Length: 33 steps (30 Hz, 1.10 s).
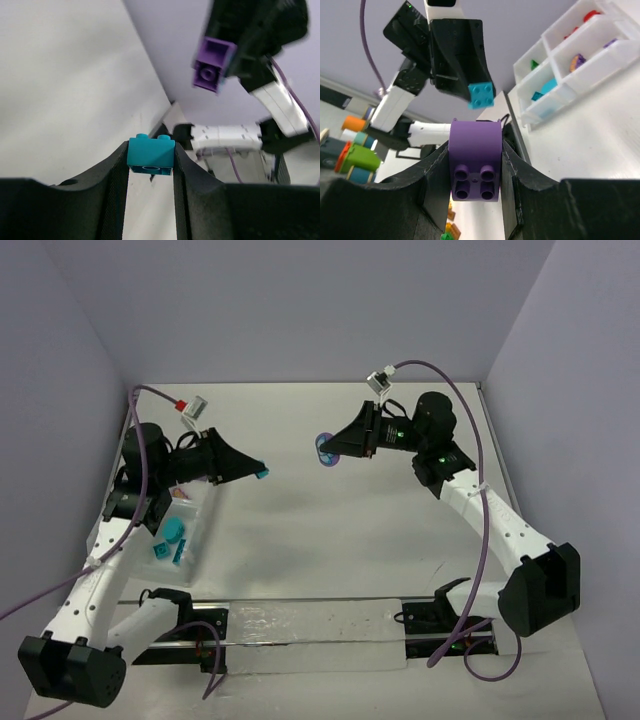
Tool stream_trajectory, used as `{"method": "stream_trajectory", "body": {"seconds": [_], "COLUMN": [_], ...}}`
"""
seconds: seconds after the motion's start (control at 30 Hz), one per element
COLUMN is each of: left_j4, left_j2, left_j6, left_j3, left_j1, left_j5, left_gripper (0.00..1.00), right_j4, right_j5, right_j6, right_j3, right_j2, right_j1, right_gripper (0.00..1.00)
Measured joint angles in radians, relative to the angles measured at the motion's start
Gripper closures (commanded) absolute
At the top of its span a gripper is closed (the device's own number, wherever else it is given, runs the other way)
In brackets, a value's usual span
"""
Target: Sort the legos into containers by color
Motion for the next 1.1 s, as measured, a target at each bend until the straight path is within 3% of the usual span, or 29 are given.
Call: {"method": "stream_trajectory", "body": {"seconds": [0.1, 0.27, 0.4, 0.53, 0.73, 0.87, 0.9, 0.97, 1.03, 1.1], "left_j4": [-0.209, -0.594, -0.790, -0.887, -0.938, -0.938, -0.934, -0.923, -0.911, -0.901], "left_j2": [-0.028, -0.034, -0.050, -0.057, 0.000, 0.062, 0.072, 0.089, 0.098, 0.100], "left_j6": [0.037, -0.026, -0.111, -0.193, -0.291, -0.330, -0.337, -0.344, -0.340, -0.341], "left_j3": [0.010, 0.035, 0.035, 0.033, -0.002, -0.023, -0.031, -0.049, -0.065, -0.072], "left_j1": [0.070, 0.117, 0.125, 0.125, 0.128, 0.137, 0.139, 0.142, 0.146, 0.147], "left_j5": [-0.139, -0.649, -0.930, -1.102, -1.242, -1.272, -1.274, -1.274, -1.270, -1.263], "left_gripper": [1.00, 1.00, 1.00, 1.00, 0.98, 0.85, 0.77, 0.46, 0.26, 0.15], "right_j4": [-0.104, -0.249, -0.289, -0.315, -0.346, -0.347, -0.348, -0.357, -0.383, -0.426], "right_j5": [0.043, 0.108, 0.127, 0.133, 0.137, 0.137, 0.137, 0.138, 0.151, 0.176], "right_j6": [-0.069, -0.165, -0.199, -0.227, -0.259, -0.265, -0.267, -0.274, -0.290, -0.309], "right_j3": [0.007, 0.008, 0.007, 0.007, 0.007, 0.007, 0.007, 0.007, 0.010, 0.027], "right_j2": [-0.009, -0.012, -0.012, -0.012, -0.013, -0.012, -0.012, -0.012, -0.011, 0.001], "right_j1": [0.000, 0.000, 0.000, 0.000, 0.000, 0.000, 0.000, 0.002, 0.011, 0.033], "right_gripper": [1.00, 1.00, 1.00, 1.00, 1.00, 1.00, 1.00, 1.00, 1.00, 1.00]}}
